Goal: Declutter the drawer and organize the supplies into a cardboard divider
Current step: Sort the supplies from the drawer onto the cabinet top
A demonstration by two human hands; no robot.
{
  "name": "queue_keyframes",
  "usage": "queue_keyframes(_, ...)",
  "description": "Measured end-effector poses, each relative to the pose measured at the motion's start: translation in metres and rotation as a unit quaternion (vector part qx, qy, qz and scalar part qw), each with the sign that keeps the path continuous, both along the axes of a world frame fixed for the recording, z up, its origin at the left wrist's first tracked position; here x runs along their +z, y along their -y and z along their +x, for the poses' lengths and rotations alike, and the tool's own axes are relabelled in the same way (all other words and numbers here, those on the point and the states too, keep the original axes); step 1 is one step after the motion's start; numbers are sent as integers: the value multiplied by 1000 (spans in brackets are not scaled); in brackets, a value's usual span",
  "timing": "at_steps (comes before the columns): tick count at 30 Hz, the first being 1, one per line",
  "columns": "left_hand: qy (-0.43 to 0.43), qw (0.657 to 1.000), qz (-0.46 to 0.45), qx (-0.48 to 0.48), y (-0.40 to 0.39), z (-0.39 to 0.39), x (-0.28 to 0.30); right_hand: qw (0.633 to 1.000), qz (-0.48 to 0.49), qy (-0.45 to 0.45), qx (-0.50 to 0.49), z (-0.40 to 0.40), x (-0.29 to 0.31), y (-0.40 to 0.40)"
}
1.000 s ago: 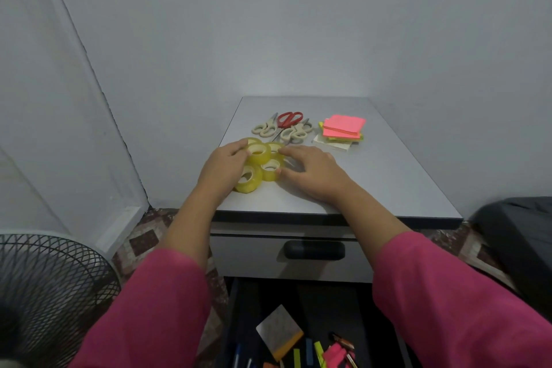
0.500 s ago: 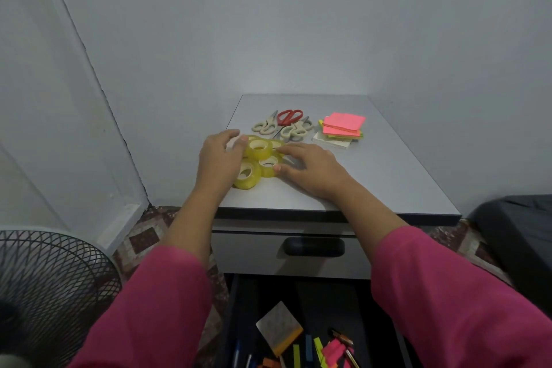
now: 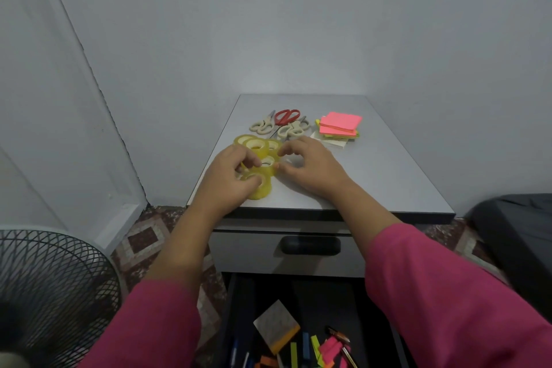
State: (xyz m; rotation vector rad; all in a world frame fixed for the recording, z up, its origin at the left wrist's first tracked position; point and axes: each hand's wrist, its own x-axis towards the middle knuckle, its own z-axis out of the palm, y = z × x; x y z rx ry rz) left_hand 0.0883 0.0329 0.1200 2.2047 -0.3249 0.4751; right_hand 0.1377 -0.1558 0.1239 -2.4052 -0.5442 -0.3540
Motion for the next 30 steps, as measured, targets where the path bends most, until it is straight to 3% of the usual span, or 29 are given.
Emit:
queue_keyframes(14,24,997,-30,68,1,5,-2,999,-22,35,4,-4,2,1)
queue_keyframes(23,29,994,-66,87,3,1,-2,984,-51,164,-48,-27,-2,3)
queue_keyframes(30,212,954,-168,129,25,-42,-21,934,43,346,-74,-83,-36,14)
